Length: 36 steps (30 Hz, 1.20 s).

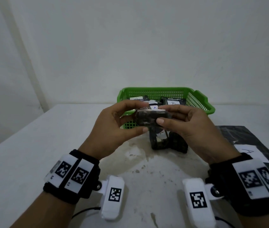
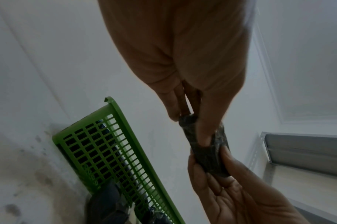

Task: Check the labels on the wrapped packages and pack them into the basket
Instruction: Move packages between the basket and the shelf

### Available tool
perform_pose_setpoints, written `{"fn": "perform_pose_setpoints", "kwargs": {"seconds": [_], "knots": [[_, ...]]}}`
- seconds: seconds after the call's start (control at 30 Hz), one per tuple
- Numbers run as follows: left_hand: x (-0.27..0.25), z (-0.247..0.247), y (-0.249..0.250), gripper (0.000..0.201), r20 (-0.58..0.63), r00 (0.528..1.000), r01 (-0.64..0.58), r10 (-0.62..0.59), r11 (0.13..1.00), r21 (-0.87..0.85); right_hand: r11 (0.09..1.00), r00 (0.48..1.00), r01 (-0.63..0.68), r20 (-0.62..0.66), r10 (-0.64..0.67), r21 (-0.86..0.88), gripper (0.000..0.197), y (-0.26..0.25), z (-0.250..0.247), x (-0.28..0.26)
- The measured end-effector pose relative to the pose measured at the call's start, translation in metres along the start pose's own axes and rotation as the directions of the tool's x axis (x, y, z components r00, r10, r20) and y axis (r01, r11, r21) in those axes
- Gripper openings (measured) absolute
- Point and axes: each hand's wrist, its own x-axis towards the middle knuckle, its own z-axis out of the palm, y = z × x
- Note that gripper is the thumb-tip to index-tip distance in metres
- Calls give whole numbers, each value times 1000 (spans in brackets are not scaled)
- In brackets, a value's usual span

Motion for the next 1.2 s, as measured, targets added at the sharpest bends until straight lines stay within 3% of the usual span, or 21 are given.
{"fn": "perform_pose_setpoints", "kwargs": {"seconds": [0.07,0.17,0.33,0.53,0.7,0.83,1.2], "knots": [[-1,2,2,61,0,999,52,-52,998,-22,999,999,40,-4,-41,-21,54,0,1,-1],[-1,4,3,53,-37,997,72,-73,997,-22,997,998,56,22,-55,-47,60,1,3,-2],[-2,3,4,50,-35,999,7,-5,999,42,998,994,-63,92,63,4,65,3,7,-2],[-3,7,2,45,25,999,-25,23,995,92,991,994,-109,14,108,80,48,6,19,-4],[-2,4,3,46,-22,999,-25,26,999,42,972,988,-150,9,151,183,58,-2,10,-2],[-1,2,4,46,-47,998,-27,29,998,48,977,991,-121,-33,128,177,46,-5,4,-1],[-2,5,1,46,-43,997,-54,57,997,59,986,996,-78,-28,83,145,57,1,21,-2]]}}
